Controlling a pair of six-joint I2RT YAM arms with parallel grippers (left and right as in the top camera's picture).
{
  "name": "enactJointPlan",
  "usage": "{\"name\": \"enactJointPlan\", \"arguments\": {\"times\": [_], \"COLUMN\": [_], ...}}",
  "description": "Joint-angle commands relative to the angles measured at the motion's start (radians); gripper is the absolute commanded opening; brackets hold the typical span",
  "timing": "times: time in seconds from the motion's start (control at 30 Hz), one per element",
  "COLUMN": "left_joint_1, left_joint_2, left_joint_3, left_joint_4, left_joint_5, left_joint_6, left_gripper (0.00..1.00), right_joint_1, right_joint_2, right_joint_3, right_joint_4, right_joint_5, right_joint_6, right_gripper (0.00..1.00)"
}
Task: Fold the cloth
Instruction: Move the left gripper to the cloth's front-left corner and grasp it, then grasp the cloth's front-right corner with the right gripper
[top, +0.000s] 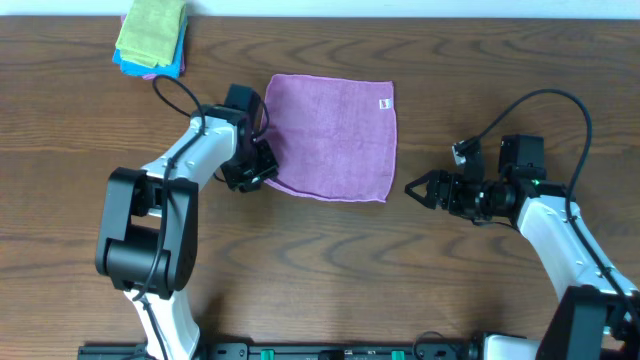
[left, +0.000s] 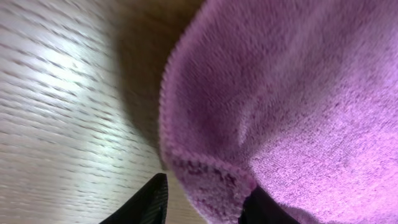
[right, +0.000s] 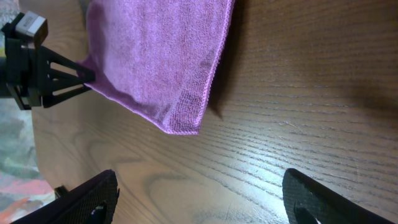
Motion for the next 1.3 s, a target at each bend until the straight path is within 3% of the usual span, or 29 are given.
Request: {"name": "enactJointPlan", "arguments": {"times": [0.0,0.27,0.47,0.67,0.93,1.27], "left_joint_1": [0.022,0.028,0.028,0.028,0.028,0.029], "left_joint_2": [0.005,0.005,0.005,0.005,0.005,0.005], "left_joint_3": [0.024,0.024,0.024,0.024,0.024,0.024], "left_joint_4": [-0.008,0.002,0.008,0.027,0.050,0.076], "left_joint_5": [-0.014,-0.014,-0.014,-0.013,-0.013,-0.013], "left_joint_6": [-0.004,-0.005,-0.005,-0.008,-0.008,-0.008], "left_gripper": [0.33,0.06,0.06,0.06,0.06,0.06], "right_joint_1": [0.008,0.010,0.025,0.052,0.138,0.154], "right_joint_2": [0.003,0.031,0.184,0.284,0.291,0.291], "right_joint_3": [0.000,0.000,0.000,0.000,0.000,0.000], "right_joint_4": [-0.003,-0.005,0.002,0.130,0.348,0.276], "right_joint_5": [0.000,-0.002,-0.187,-0.354,-0.319,-0.171], "right_joint_6": [-0.024,-0.021,0.045,0.136,0.316,0.320], "right_gripper": [0.84,0.79,0.78,0.73,0.73,0.71]}}
